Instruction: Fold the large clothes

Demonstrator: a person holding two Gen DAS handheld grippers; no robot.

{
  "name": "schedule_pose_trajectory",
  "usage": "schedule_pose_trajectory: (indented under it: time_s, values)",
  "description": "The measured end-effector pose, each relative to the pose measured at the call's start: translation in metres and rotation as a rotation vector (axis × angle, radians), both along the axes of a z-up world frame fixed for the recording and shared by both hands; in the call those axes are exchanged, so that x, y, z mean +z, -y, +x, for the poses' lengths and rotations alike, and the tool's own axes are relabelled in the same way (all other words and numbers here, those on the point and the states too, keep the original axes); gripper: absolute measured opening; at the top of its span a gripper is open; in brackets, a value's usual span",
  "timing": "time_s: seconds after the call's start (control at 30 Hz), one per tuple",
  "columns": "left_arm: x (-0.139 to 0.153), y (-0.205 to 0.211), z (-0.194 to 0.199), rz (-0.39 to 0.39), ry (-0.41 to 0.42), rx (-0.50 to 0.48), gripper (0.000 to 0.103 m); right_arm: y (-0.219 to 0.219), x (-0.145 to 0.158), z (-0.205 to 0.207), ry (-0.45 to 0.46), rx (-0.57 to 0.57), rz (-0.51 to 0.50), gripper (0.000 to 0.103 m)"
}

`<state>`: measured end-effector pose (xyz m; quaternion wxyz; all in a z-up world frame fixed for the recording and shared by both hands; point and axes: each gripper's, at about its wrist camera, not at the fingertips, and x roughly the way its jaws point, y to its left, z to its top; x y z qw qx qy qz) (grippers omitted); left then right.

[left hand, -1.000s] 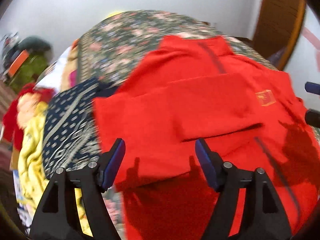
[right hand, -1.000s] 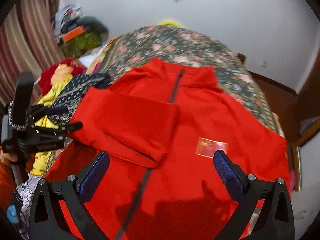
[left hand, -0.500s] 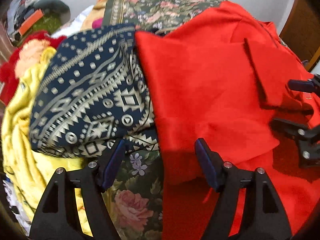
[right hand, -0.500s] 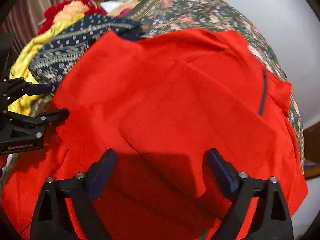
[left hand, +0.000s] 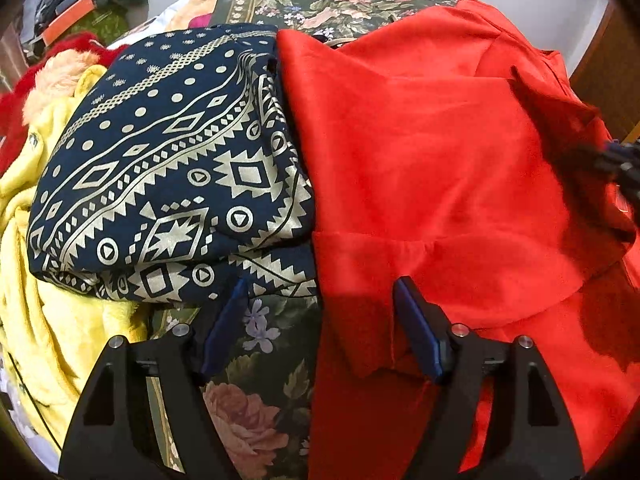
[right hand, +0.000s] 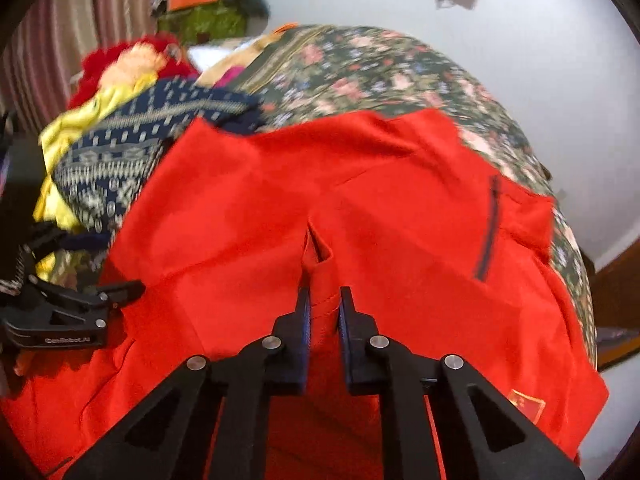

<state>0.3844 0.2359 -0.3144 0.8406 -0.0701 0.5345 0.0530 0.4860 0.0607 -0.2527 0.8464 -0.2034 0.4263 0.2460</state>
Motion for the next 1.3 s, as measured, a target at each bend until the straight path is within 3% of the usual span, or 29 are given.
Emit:
schedule_pose_trajectory:
  time_s: [0.2,0.33,0.53,0.67,0.83,1.1,1.3]
  values:
    - [0.010,0.005,0.002,0.057,-0.028,0.006,0.075,0.064,0.045,0.005,0.011,-0.091,0.104,0.008]
    - [0.042,0.018,0.001,0.123,0.027,0.000,0.075,0.111,0.068,0.002,0.016,-0.147,0.168,0.008]
    - [0.082,0.050,0.011,0.065,0.092,-0.028,0.075,0.179,0.079,-0.005,0.005,-0.237,0.245,0.008]
    - [0.078,0.086,0.026,0.081,0.080,-0.073,0.075,0.215,0.067,-0.005,-0.018,-0.297,0.253,0.008]
    - [0.038,0.108,0.043,0.114,-0.030,-0.075,0.075,0.245,0.024,0.000,-0.119,-0.344,0.209,0.008]
    - [0.031,0.103,0.042,0.119,-0.005,-0.045,0.087,0.251,-0.024,0.003,-0.133,-0.293,0.022,0.009]
    - [0.031,0.112,0.032,0.156,0.026,-0.048,0.088,0.248,-0.026,0.006,-0.133,-0.281,-0.030,0.009]
